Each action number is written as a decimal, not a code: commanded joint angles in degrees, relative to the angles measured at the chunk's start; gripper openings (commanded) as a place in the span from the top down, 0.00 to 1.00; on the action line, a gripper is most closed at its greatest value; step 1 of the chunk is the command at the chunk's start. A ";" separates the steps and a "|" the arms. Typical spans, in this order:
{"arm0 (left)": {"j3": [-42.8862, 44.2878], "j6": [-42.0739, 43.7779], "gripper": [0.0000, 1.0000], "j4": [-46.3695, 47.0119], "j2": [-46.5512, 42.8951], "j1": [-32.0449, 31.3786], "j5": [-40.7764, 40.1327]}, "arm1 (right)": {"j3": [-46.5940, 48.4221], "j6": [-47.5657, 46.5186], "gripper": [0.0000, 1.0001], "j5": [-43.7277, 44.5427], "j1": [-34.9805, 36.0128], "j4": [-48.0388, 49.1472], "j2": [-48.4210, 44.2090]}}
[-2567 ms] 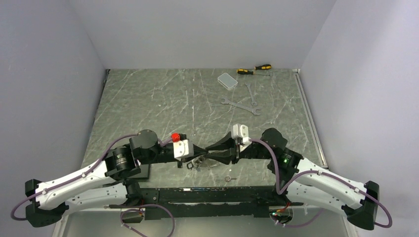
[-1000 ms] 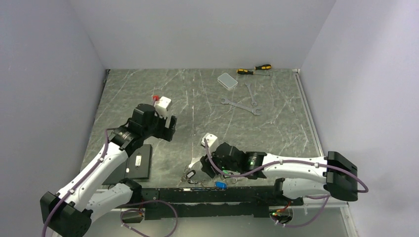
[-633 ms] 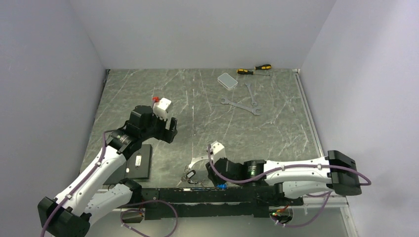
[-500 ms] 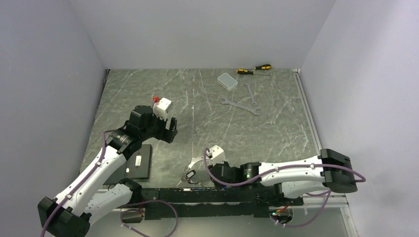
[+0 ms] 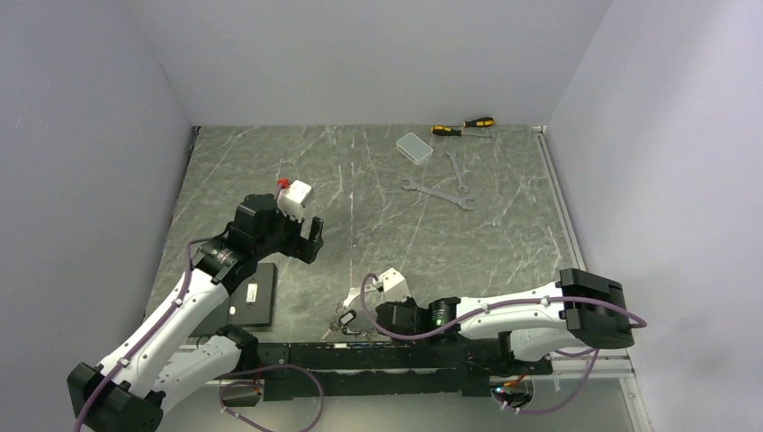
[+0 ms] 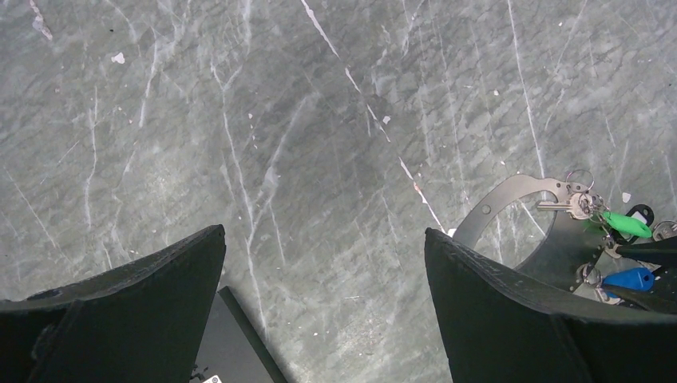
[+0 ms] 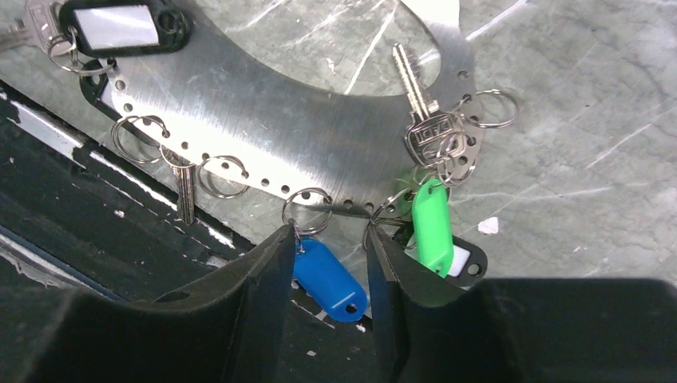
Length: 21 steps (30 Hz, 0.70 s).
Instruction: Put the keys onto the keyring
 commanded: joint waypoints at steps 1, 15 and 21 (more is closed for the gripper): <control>0.24 -0.20 0.01 1.87 -1.14 0.17 0.05 | 1.68 -0.73 0.59 -2.36 0.15 3.17 1.39; 0.24 0.28 0.01 1.83 -1.90 0.17 0.53 | 4.54 -12.48 0.45 -7.56 0.23 8.05 2.00; -0.06 0.58 0.01 2.14 -3.02 0.18 0.86 | 6.10 -18.44 0.47 -9.56 0.15 10.80 6.68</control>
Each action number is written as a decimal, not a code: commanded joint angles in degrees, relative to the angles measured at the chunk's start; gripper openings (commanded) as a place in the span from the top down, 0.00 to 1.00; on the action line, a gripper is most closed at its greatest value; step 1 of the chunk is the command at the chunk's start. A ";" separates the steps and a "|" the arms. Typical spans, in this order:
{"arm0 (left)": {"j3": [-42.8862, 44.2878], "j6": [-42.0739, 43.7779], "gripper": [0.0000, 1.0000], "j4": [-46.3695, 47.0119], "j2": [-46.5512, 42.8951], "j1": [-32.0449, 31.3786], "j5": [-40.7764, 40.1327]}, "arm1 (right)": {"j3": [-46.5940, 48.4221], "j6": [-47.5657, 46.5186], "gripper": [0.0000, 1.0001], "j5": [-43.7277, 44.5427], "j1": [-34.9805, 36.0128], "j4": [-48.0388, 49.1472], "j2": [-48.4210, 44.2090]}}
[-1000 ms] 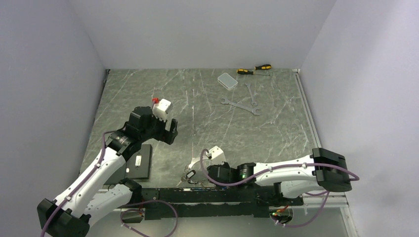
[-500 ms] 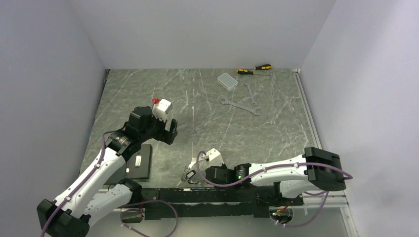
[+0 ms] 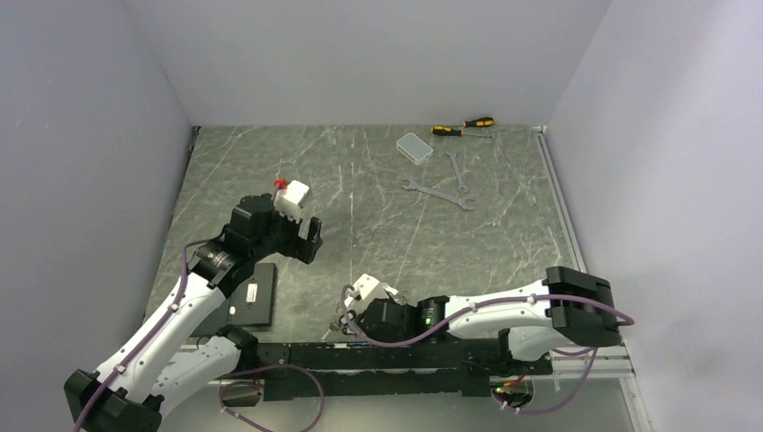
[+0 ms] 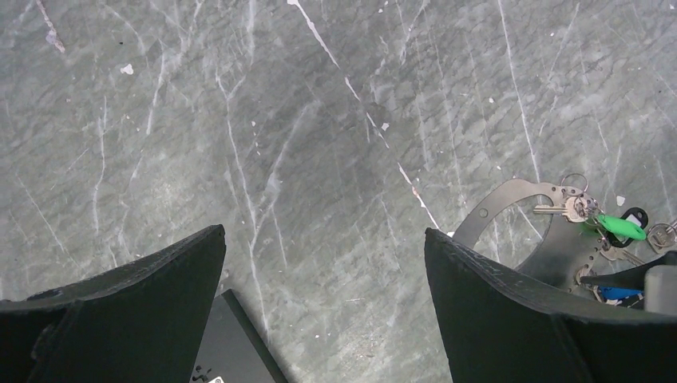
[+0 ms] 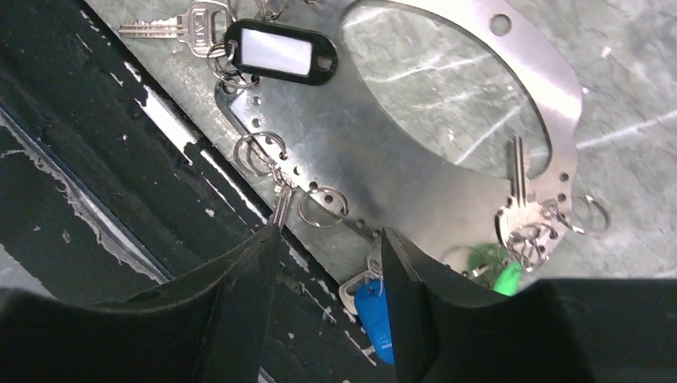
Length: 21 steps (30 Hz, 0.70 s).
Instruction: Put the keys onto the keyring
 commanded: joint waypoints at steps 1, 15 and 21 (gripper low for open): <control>-0.11 0.30 0.00 2.06 -1.61 0.17 0.82 | 2.91 -6.40 0.50 -2.29 0.15 3.93 3.67; -0.03 0.44 0.01 1.94 -1.96 0.21 1.28 | 2.12 -10.17 0.88 -0.86 0.12 5.37 8.63; -0.03 0.64 0.02 2.02 -1.97 0.19 1.28 | 2.32 -13.30 0.98 -1.21 0.00 6.86 6.47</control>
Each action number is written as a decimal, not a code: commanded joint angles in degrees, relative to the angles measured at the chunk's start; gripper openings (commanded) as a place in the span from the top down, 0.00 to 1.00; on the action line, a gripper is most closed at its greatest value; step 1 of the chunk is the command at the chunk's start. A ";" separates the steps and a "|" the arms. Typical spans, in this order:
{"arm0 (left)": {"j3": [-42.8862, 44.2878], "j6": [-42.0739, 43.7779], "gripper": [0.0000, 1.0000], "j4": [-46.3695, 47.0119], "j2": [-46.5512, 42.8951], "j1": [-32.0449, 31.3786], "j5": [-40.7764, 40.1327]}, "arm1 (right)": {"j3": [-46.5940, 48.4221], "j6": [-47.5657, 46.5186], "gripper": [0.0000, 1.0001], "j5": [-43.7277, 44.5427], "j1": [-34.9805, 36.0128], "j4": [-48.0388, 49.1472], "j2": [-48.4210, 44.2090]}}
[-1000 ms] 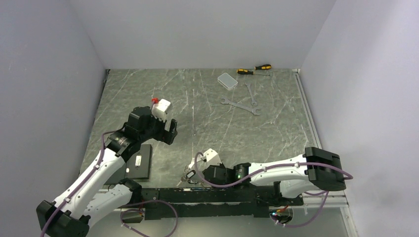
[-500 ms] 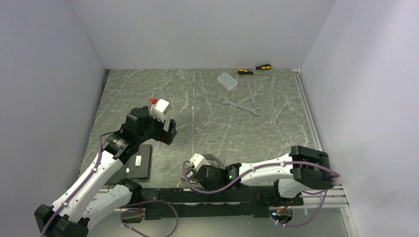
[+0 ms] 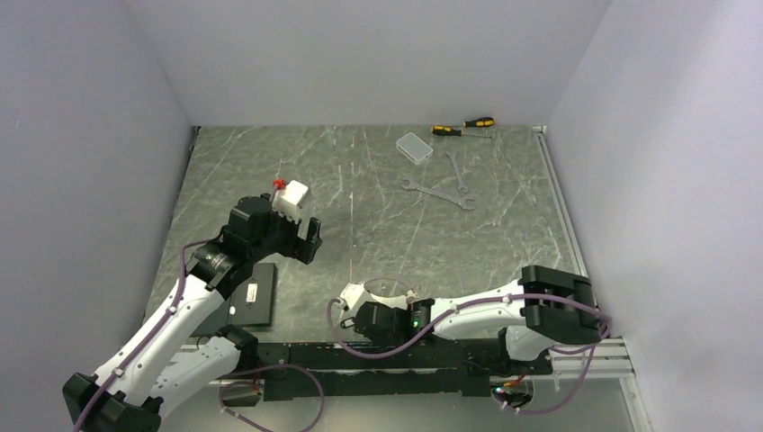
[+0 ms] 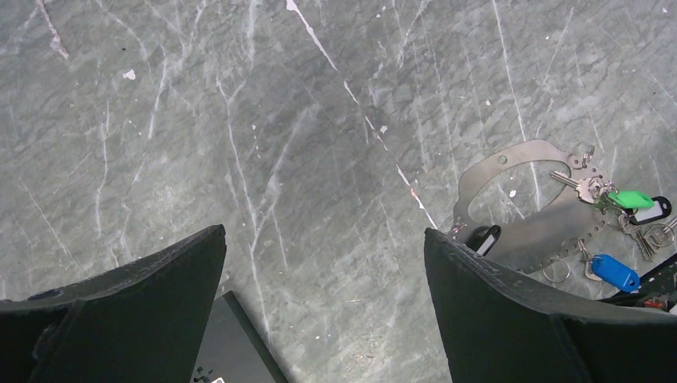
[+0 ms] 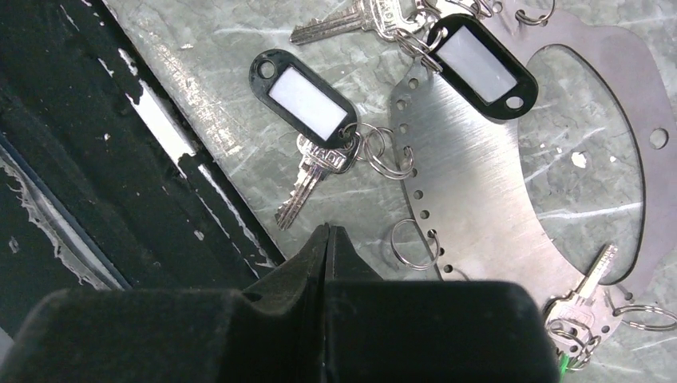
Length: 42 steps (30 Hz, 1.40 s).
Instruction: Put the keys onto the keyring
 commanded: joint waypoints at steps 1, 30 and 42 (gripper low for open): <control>-0.03 0.32 0.02 2.02 -0.90 0.17 1.05 | 0.46 -3.73 0.98 0.47 -0.34 1.67 -2.85; -4.79 1.45 0.01 8.72 -3.20 0.13 9.48 | -0.66 8.27 0.41 0.15 -9.04 -8.59 -15.57; -6.86 2.68 0.10 12.40 1.03 -14.17 10.82 | -4.61 29.85 0.37 21.85 -18.99 -24.31 -34.15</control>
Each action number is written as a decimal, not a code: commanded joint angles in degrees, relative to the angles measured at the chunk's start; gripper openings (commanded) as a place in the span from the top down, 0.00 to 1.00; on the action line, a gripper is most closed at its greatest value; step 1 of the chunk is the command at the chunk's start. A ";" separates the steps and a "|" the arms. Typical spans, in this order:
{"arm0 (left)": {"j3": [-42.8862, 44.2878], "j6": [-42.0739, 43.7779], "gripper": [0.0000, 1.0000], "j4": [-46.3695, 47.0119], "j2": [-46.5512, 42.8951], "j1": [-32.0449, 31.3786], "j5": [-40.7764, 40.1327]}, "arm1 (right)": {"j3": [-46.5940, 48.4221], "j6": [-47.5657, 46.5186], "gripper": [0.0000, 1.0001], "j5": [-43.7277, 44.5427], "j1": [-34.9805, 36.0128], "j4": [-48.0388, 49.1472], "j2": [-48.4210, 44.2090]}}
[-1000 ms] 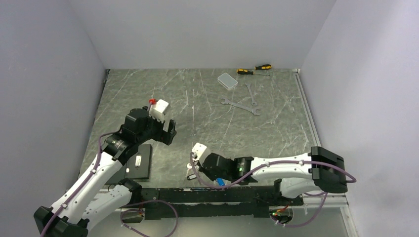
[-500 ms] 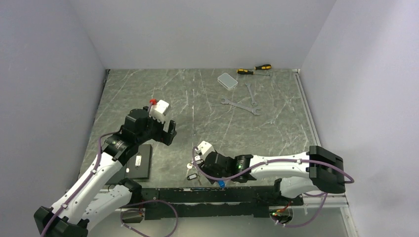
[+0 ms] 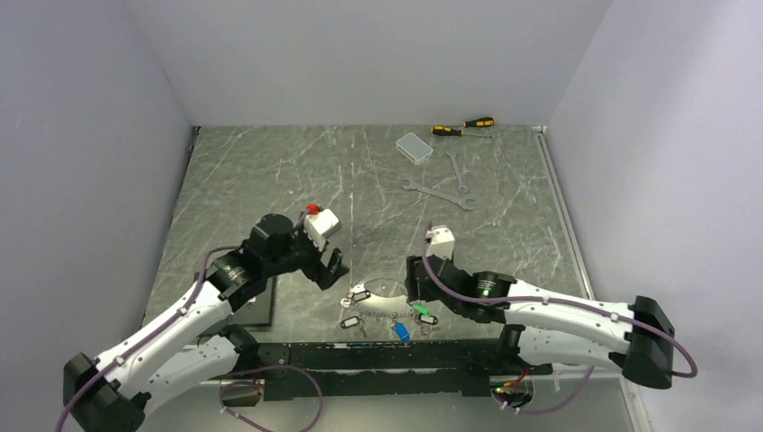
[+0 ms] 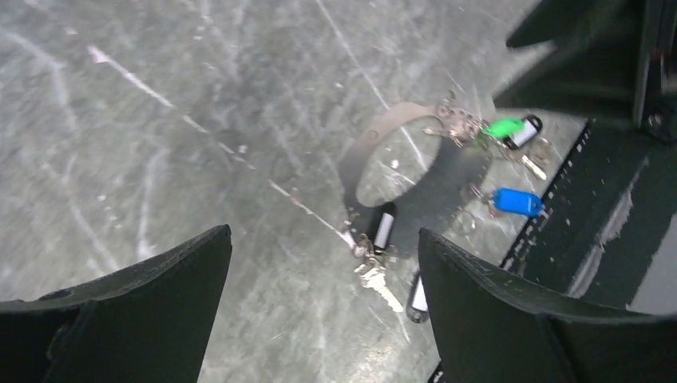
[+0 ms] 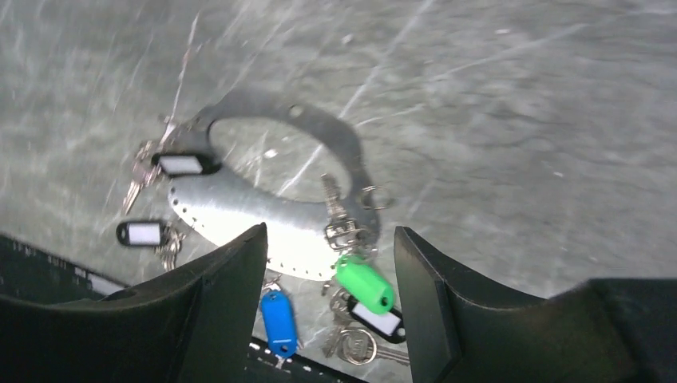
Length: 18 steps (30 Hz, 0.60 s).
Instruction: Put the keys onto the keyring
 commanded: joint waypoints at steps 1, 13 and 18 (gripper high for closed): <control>0.92 -2.55 0.12 3.40 3.63 -8.03 -3.38 | 1.33 10.66 0.36 16.44 -0.78 -9.55 -6.43; -2.97 -5.19 0.25 19.47 19.06 -37.26 -32.18 | 3.30 7.44 0.36 24.06 -1.09 -12.06 -17.46; -9.71 -0.78 0.29 32.04 21.81 -39.93 -32.64 | 2.14 6.69 0.35 23.50 -1.09 -12.00 -19.86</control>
